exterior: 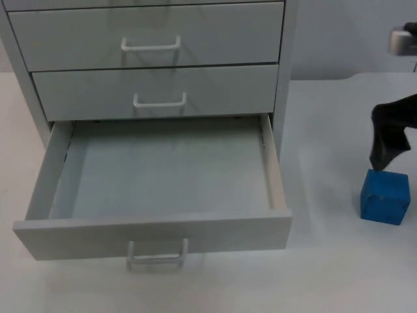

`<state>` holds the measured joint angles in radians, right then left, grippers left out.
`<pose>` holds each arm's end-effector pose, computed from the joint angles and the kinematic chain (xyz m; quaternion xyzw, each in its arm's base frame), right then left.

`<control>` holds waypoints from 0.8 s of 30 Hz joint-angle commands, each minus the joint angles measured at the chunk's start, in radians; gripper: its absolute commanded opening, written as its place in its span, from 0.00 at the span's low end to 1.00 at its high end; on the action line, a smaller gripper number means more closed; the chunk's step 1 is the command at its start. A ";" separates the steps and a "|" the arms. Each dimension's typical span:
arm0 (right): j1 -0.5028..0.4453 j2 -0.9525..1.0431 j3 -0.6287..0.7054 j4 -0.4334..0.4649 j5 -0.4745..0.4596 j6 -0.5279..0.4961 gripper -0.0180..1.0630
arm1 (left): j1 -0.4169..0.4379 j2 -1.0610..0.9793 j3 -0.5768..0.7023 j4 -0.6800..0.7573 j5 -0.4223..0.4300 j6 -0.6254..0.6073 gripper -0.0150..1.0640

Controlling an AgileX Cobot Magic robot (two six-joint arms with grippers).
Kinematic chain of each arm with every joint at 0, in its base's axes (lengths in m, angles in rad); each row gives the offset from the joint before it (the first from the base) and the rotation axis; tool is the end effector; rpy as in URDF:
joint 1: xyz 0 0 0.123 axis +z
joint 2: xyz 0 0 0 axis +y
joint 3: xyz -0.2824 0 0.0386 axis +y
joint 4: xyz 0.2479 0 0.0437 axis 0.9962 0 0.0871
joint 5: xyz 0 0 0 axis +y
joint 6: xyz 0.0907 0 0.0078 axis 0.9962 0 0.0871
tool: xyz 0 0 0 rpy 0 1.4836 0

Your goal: Open the drawer with the left hand, place the block into the drawer with the right hand, then close the drawer with the left hand.

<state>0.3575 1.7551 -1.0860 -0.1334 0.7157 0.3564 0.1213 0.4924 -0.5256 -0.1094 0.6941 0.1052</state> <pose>0.3175 0.1101 0.1868 -0.0444 0.9885 0.0005 0.1448 0.0922 0.0048 0.2933 -0.0272 0.8768 0.0035 0.4801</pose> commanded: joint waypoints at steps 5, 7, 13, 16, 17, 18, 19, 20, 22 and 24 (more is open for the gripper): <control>0.005 0.131 -0.062 -0.021 -0.049 0.017 0.99 | 0.002 -0.004 0.003 -0.005 -0.011 -0.010 0.99; 0.003 0.182 -0.062 -0.021 -0.084 0.020 0.99 | 0.002 -0.004 0.003 -0.005 -0.011 -0.010 0.99; 0.003 0.244 -0.062 -0.021 -0.142 0.039 0.96 | 0.002 -0.004 0.003 -0.005 -0.017 -0.010 0.99; 0.003 0.247 -0.062 -0.021 -0.158 0.046 0.87 | 0.002 -0.004 0.003 -0.005 -0.019 -0.010 0.99; 0.003 0.247 -0.062 -0.021 -0.162 0.055 0.81 | 0.002 -0.004 0.003 -0.005 -0.019 -0.010 0.99; 0.003 0.247 -0.062 -0.021 -0.162 0.065 0.72 | 0.002 -0.004 0.003 -0.005 -0.019 -0.010 0.99; 0.003 0.247 -0.062 -0.021 -0.162 0.067 0.61 | 0.002 -0.004 0.003 -0.005 -0.021 -0.010 0.99; 0.003 0.247 -0.062 -0.021 -0.162 0.067 0.61 | 0.002 -0.004 0.003 -0.005 -0.021 -0.010 0.99; 0.003 0.245 -0.058 -0.021 -0.159 0.067 0.36 | 0.002 -0.004 0.003 -0.005 -0.025 -0.010 0.99; 0.003 0.233 -0.056 -0.021 -0.159 0.067 0.02 | 0.002 -0.004 0.003 -0.005 -0.025 -0.010 0.99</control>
<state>0.3591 2.0043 -1.1441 -0.1501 0.5657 0.4199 0.1213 0.4924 -0.5256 -0.1094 0.6880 0.1052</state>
